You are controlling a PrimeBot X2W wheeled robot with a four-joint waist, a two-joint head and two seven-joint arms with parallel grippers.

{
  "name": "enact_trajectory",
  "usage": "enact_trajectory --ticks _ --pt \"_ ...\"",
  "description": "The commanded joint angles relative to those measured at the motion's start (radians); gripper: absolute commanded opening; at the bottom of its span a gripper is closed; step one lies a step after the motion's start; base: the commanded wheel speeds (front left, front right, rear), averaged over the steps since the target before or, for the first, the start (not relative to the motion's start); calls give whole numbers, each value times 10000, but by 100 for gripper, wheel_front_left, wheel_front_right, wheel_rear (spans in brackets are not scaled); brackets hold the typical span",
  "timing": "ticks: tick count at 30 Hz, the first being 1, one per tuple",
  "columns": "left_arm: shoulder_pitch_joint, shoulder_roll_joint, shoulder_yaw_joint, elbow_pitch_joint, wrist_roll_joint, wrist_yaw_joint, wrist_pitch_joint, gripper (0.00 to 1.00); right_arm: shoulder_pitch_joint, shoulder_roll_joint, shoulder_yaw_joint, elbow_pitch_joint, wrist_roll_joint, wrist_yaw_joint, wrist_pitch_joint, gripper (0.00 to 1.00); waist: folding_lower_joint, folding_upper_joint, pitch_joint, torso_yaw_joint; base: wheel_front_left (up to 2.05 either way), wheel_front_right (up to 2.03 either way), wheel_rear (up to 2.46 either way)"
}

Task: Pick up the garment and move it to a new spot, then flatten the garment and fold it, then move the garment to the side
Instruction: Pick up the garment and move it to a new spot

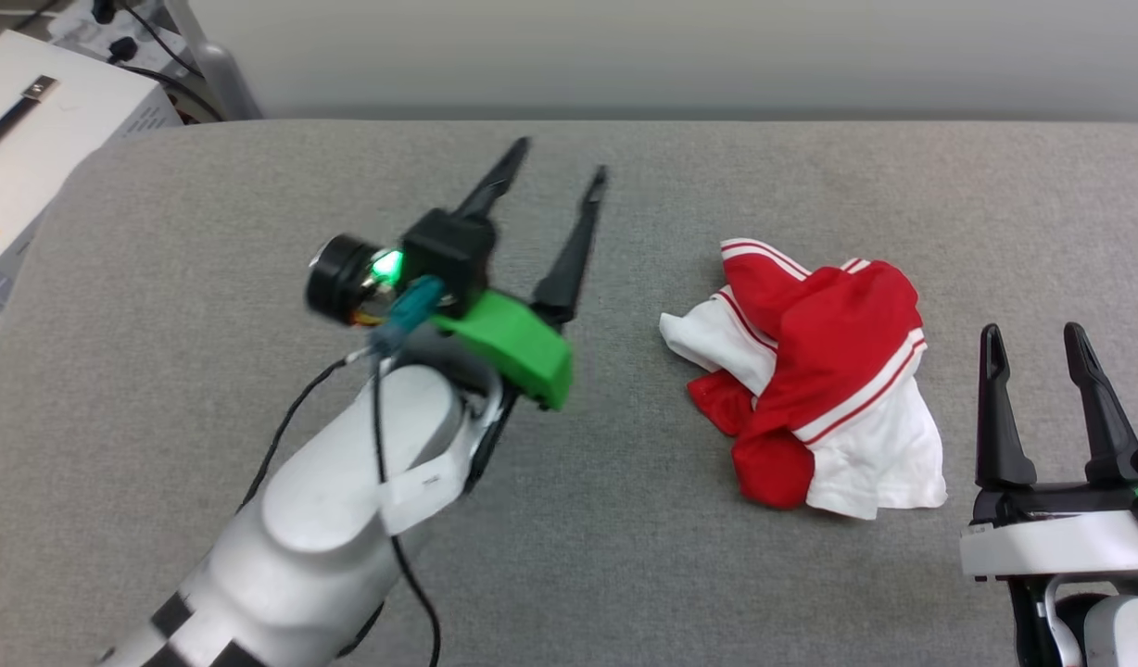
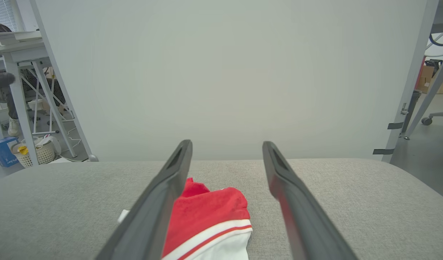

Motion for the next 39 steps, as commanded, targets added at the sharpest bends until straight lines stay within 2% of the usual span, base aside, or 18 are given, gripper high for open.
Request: enact_trajectory --ticks 1,9,16,20,27,36,37,39 --pt "513 123 357 -219 132 147 -54 100 155 -16 -46 10 -49 -7 -61 100 0 54 -251 237 0 0 0" --pt "2929 607 2400 -1337 1404 814 -56 100 395 -16 -166 109 -96 -7 -61 100 0 54 -645 484 0 0 0" --pt "4845 434 3907 -1887 2149 927 -56 100 580 -16 -197 158 -118 -7 -61 100 0 54 -906 571 0 0 0" --pt "5660 214 4601 -2023 2494 621 -56 100 698 -16 -220 220 -174 -7 -61 100 0 54 -1027 602 0 0 0" --pt "6710 -343 5502 -2118 3041 -208 -56 100 865 -16 -224 406 -277 -7 -61 100 0 54 -1210 576 0 0 0" --pt "7533 -1078 6357 -1878 3690 -905 -56 100 1074 -16 -79 620 -345 -7 -61 100 0 54 -1327 552 0 0 0" --pt "7688 -1306 6583 -1762 3899 -1116 -57 100 1161 -16 -42 689 -407 -7 -61 100 0 54 -1350 546 0 0 0" --pt "7760 -1443 6716 -1674 4041 -1264 -57 100 1225 -16 -28 749 -458 -7 -61 100 0 54 -1360 550 0 0 0"
